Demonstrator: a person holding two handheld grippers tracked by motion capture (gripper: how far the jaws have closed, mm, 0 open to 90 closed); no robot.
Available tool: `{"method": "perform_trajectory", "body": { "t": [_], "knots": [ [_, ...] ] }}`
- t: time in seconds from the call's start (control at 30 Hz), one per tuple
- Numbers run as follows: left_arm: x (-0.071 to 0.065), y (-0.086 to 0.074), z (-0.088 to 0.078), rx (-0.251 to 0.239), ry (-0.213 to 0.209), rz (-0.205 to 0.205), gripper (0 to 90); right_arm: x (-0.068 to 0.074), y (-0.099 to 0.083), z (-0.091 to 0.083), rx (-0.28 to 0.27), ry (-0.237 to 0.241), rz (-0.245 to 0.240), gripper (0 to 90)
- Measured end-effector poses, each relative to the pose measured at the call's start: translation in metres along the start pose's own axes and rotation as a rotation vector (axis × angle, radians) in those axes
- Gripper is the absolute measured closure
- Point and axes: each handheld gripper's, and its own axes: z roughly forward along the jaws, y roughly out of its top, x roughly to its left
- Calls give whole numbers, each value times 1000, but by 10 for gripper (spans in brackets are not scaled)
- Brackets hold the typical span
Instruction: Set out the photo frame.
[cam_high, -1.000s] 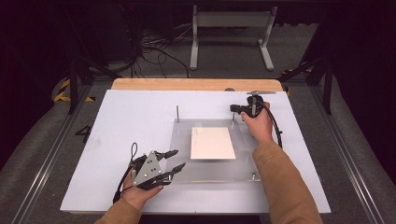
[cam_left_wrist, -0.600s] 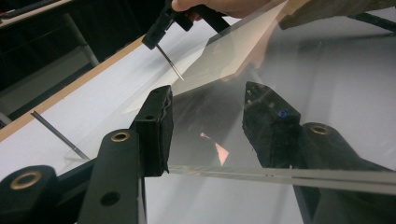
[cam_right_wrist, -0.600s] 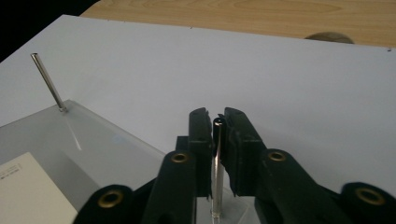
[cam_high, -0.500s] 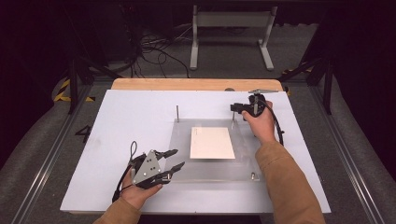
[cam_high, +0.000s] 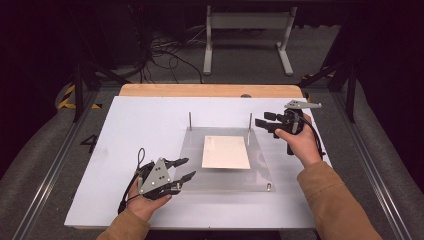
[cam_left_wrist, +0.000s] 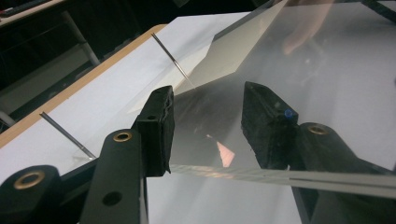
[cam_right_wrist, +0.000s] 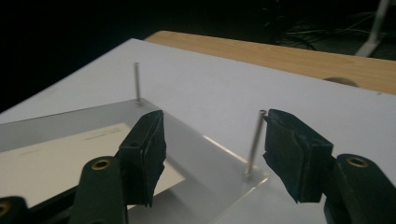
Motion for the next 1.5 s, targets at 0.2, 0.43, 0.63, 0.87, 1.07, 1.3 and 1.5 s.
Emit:
{"method": "perform_trajectory", "body": {
  "t": [0.2,0.43,0.63,0.87,1.07,1.3,1.5],
  "knots": [
    [1,0,-1,2,-1,2,536,23,-14,-32,-33,42,-67,342],
    [4,0,-3,6,3,1,536,44,-29,-63,-40,57,-140,297],
    [5,1,-4,5,4,0,536,54,-44,-79,15,80,-158,302],
    [6,2,-4,1,-2,-10,535,71,-55,-92,19,106,-315,278],
    [6,2,-4,-5,-7,-19,533,84,-69,-87,59,122,-414,229],
    [6,3,-4,-5,-10,-21,532,99,-67,-79,-3,150,-487,166],
    [6,3,-3,-10,-20,-28,527,115,-64,-66,-63,201,-530,150]
  ]
}}
